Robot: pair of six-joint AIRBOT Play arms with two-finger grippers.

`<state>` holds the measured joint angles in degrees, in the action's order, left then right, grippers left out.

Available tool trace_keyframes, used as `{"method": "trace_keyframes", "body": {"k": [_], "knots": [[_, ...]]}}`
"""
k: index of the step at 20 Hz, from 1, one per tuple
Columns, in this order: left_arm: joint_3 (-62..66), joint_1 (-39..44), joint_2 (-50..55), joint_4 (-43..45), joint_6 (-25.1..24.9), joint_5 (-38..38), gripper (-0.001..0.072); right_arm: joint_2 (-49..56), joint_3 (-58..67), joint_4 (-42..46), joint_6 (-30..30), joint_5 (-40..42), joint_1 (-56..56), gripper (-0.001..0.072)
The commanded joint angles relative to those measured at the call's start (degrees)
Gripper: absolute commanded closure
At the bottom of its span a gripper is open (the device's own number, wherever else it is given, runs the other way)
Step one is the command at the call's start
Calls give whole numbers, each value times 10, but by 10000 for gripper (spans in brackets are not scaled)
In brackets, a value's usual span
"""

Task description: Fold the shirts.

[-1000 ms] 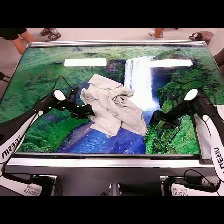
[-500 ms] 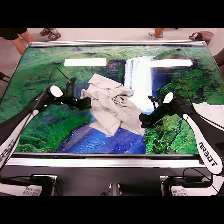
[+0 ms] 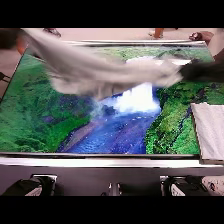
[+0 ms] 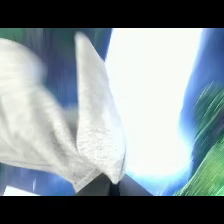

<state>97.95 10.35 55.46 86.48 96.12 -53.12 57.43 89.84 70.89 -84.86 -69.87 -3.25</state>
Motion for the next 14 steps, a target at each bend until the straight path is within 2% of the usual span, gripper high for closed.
{"method": "trace_keyframes", "body": {"k": [1, 3, 5, 7, 9, 12, 14], "knots": [[44, -25, -115, 70, 60, -21, 683, -140, 47, 30, -26, 71, -27, 684], [43, -25, -135, 72, 59, -72, 683, -162, 47, 35, -34, 49, -27, 684], [32, -25, -135, 71, 59, -110, 683, -151, 46, 43, -35, -20, -27, 683], [-10, -25, -134, 71, 59, -114, 683, -117, 44, 52, -35, -104, -27, 683], [-86, -25, -134, 70, 59, -114, 682, -62, 44, 58, -42, -146, -27, 683], [-230, -25, -118, 68, 60, -71, 682, 61, 44, 56, -57, -122, -27, 683], [-287, -31, -72, 67, 77, -23, 683, 164, 44, 41, -73, -67, -27, 683]]}}
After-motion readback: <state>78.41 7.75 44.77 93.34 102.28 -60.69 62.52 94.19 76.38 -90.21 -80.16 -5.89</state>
